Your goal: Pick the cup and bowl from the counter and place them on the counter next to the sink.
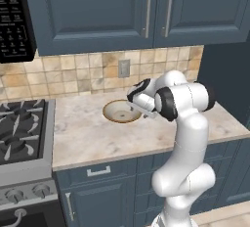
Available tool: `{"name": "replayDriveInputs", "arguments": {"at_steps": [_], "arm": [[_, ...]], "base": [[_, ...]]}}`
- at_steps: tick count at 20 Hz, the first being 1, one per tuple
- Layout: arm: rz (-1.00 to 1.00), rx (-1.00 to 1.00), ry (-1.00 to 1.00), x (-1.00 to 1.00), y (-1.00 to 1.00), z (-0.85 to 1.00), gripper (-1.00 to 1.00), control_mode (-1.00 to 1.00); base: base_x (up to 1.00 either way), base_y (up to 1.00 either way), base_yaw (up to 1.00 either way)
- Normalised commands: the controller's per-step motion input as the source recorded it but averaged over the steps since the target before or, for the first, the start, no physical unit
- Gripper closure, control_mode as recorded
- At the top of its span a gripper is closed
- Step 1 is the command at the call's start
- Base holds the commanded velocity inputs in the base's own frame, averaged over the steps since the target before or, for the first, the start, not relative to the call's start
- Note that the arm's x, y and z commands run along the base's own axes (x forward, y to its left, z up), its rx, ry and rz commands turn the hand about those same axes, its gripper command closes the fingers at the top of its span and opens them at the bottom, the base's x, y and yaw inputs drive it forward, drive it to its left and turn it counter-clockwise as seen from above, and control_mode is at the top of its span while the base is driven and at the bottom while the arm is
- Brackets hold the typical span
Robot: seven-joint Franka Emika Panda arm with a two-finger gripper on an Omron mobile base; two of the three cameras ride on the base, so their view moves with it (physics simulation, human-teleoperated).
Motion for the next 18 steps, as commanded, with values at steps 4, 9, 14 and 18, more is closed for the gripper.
{"name": "replayDriveInputs", "arguments": {"at_steps": [4, 9, 14, 18], "arm": [[0.0, 0.0, 0.0, 0.0, 0.0, 0.0, -1.0, -1.0], [0.0, 0.0, 0.0, 0.0, 0.0, 0.0, 1.0, -1.0], [0.0, 0.0, 0.0, 0.0, 0.0, 0.0, 1.0, -1.0], [0.0, 0.0, 0.0, 0.0, 0.0, 0.0, 1.0, -1.0]], "base": [[0.0, 0.0, 0.0], [0.0, 0.0, 0.0], [0.0, 0.0, 0.0], [0.0, 0.0, 0.0]]}}
